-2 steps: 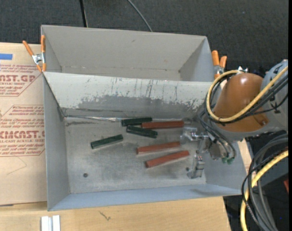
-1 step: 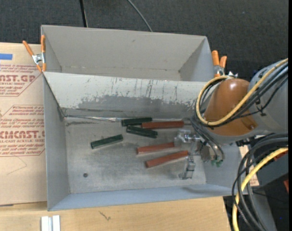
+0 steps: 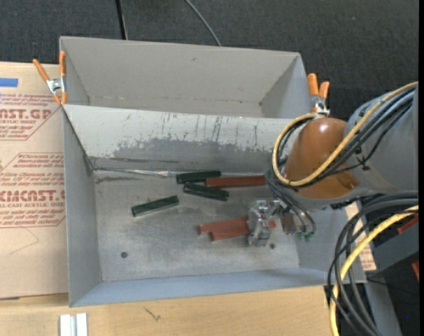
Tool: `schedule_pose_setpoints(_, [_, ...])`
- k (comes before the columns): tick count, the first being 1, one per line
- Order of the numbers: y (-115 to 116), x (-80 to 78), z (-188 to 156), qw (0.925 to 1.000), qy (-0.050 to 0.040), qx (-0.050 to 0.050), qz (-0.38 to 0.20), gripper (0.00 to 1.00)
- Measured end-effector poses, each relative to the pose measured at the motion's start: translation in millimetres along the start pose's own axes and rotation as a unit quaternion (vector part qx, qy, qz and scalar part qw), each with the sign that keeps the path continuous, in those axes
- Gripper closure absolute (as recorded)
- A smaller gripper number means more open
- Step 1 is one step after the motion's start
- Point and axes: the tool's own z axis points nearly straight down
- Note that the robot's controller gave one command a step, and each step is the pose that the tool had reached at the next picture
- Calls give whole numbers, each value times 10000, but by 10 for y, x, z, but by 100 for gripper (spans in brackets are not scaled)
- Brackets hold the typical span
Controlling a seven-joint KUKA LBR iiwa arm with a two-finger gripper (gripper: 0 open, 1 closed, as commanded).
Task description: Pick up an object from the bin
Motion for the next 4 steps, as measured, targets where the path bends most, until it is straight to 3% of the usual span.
schedule_pose_setpoints(1, [2,29,24,10000,48,-4,-1,0])
schedule_pose_setpoints(2, [1,19,17,10000,32,-1,-4,100])
schedule_pose_setpoints(3, [1,19,17,10000,32,-1,-4,100])
schedule_pose_setpoints(4, [306,-50,-1911,10000,1,-2,24,100])
